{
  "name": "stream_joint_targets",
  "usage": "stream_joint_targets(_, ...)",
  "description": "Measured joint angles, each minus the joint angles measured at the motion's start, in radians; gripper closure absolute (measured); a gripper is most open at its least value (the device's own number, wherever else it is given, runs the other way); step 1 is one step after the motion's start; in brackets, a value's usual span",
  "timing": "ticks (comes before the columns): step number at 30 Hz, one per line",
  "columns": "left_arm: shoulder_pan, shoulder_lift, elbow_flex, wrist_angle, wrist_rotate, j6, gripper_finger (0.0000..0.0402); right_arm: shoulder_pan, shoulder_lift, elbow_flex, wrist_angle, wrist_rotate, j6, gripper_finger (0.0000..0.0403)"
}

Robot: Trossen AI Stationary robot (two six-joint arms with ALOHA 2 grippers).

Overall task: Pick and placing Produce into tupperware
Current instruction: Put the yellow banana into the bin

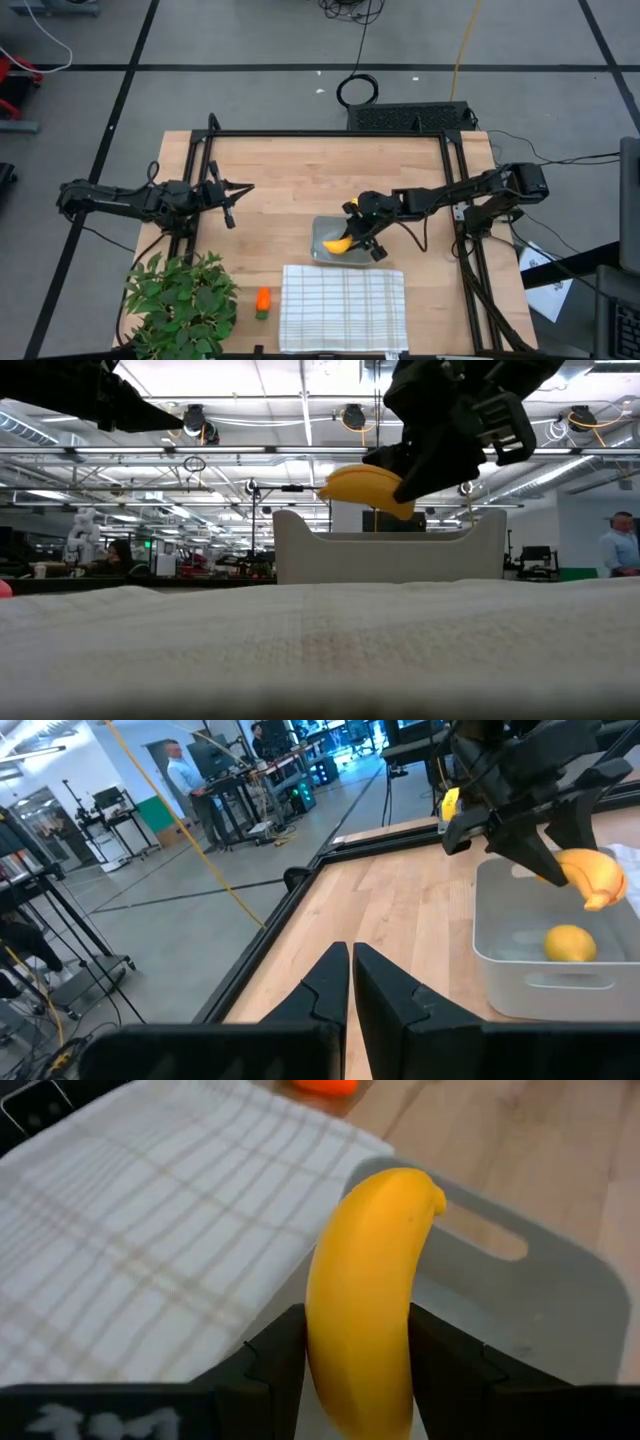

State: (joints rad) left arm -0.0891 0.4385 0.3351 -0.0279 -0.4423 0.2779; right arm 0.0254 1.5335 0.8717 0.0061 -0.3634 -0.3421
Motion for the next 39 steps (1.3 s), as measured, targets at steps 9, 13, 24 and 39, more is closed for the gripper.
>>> stream_joint_targets(9, 0.0, 0.0, 0.0, -0.006, 0.0, -0.017, 0.0378, 0.018, 0.0, 0.005, -0.016, 0.005, 0.094, 0.0269)
stream_joint_targets(13, 0.0, 0.0, 0.0, -0.007, 0.0, -0.025, 0.0378, 0.04, 0.004, 0.005, -0.043, 0.009, 0.091, 0.027)
stream_joint_targets(24, 0.0, 0.0, 0.0, -0.007, 0.0, -0.026, 0.0378, 0.069, 0.004, 0.005, -0.108, 0.161, 0.063, 0.027)
stream_joint_targets(39, 0.0, 0.0, 0.0, -0.007, 0.0, -0.031, 0.0378, 0.1, 0.078, 0.007, -0.135, 0.182, 0.074, 0.027)
